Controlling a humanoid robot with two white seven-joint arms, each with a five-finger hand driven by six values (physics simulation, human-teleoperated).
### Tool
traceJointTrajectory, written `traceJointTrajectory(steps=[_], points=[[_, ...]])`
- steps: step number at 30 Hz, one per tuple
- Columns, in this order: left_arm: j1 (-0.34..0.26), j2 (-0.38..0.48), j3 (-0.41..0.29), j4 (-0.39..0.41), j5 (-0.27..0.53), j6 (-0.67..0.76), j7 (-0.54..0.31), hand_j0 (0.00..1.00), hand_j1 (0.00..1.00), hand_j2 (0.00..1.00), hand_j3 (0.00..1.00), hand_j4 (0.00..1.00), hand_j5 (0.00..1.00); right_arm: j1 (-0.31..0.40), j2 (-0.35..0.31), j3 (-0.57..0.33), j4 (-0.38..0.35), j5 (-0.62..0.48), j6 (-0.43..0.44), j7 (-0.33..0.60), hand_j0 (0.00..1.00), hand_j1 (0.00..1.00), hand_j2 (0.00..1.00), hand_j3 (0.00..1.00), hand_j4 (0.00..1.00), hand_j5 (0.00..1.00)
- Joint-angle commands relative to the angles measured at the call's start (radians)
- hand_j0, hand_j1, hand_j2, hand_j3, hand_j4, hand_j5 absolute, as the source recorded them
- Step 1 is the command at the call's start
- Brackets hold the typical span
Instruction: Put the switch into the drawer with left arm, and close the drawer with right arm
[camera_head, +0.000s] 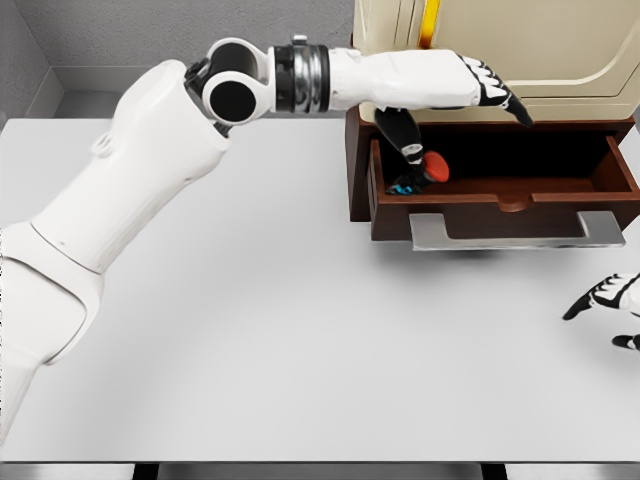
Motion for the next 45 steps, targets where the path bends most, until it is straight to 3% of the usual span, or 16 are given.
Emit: traceJointTrajectory(steps=[1,6,15,17,19,20,21,23,24,25,28,30,31,34,37,45], points=[[0.000,-0.042,-0.019,-0.005,0.007,0.004,0.001,0.93,0.93,0.93,0.93,0.93,0.93,-0.002,0.001,-0.019,0.000,-0.020,0.003,0.000,0.62,0.62,0.62,0.62,0.62,0.62],[0.000,-0.082,-0.052,-0.001,-0.022,0.004,0.001,0.94,0.94,0.94,0.94,0.94,0.94,-0.002,0.003,-0.034,0.000,-0.057,0.003,0.000,0.63,0.63,0.63,0.63,0.63,0.63],[-0.037,-0.032,-0.056,-0.022,-0.010,0.004,0.010,0.99,0.99,0.99,0.99,0.99,0.99,-0.002,0.004,-0.057,0.000,-0.100,0.003,0.000,0.63,0.63,0.63,0.63,0.63,0.63],[-0.060,0.068,-0.056,-0.135,0.105,0.004,0.011,1.00,1.00,1.00,1.00,1.00,1.00,-0.002,0.004,-0.056,0.000,-0.100,0.003,0.000,0.64,0.64,0.64,0.64,0.64,0.64],[-0.067,0.231,-0.056,-0.327,0.244,0.004,0.045,1.00,1.00,1.00,1.00,1.00,1.00,0.000,0.004,-0.056,0.000,-0.098,0.003,0.000,0.65,0.65,0.65,0.65,0.65,0.65],[-0.095,0.385,-0.068,-0.459,0.324,0.004,0.112,1.00,1.00,1.00,1.00,1.00,1.00,0.000,0.004,-0.056,0.000,-0.098,0.003,0.000,0.67,0.67,0.67,0.67,0.67,0.67],[-0.115,0.542,-0.110,-0.588,0.364,0.004,0.211,0.99,0.99,0.99,0.99,0.99,0.99,0.011,0.004,-0.056,0.000,-0.100,0.003,0.000,0.67,0.67,0.67,0.67,0.67,0.67],[-0.179,0.672,-0.338,-0.626,0.534,0.004,0.260,0.98,0.98,0.98,0.98,0.98,0.98,0.017,0.004,-0.056,0.000,-0.100,0.003,0.000,0.68,0.68,0.68,0.68,0.68,0.68],[-0.271,0.668,-0.429,-0.633,0.541,0.004,0.252,0.99,0.99,0.99,0.99,0.99,0.99,0.017,0.003,-0.056,0.000,-0.100,0.003,0.000,0.68,0.68,0.68,0.68,0.68,0.68],[-0.316,0.639,-0.455,-0.639,0.521,0.004,0.216,0.99,0.99,0.99,0.99,0.99,0.99,0.021,0.003,-0.056,0.000,-0.100,0.003,0.000,0.68,0.68,0.68,0.68,0.68,0.68],[-0.318,0.605,-0.515,-0.633,0.562,0.042,0.174,0.99,0.99,0.99,0.99,0.99,0.99,0.031,0.004,-0.053,0.000,-0.100,0.003,0.000,0.68,0.68,0.68,0.68,0.68,0.68],[-0.314,0.640,-0.527,-0.631,1.054,0.300,-0.036,0.99,0.99,0.99,0.99,0.99,0.99,0.031,0.003,-0.053,0.000,-0.100,0.003,0.000,0.68,0.68,0.68,0.68,0.68,0.68],[-0.316,0.642,-0.521,-0.633,1.136,0.412,-0.036,0.99,0.99,0.99,0.99,0.99,0.99,0.031,0.001,-0.054,0.000,-0.100,0.003,0.000,0.69,0.69,0.69,0.69,0.69,0.69],[-0.318,0.631,-0.509,-0.643,1.222,0.599,-0.036,1.00,1.00,1.00,1.00,1.00,1.00,0.031,0.001,-0.051,0.000,-0.100,0.003,0.000,0.69,0.69,0.69,0.69,0.69,0.69],[-0.319,0.605,-0.426,-0.649,1.331,0.823,-0.036,1.00,1.00,1.00,1.00,1.00,1.00,0.032,0.001,-0.049,0.000,-0.100,0.003,0.000,0.69,0.69,0.69,0.69,0.69,0.69],[-0.314,0.564,-0.429,-0.662,1.334,0.963,0.045,1.00,1.00,1.00,1.00,1.00,1.00,0.046,0.001,-0.048,0.000,-0.100,0.003,0.000,0.69,0.69,0.69,0.69,0.69,0.69]])
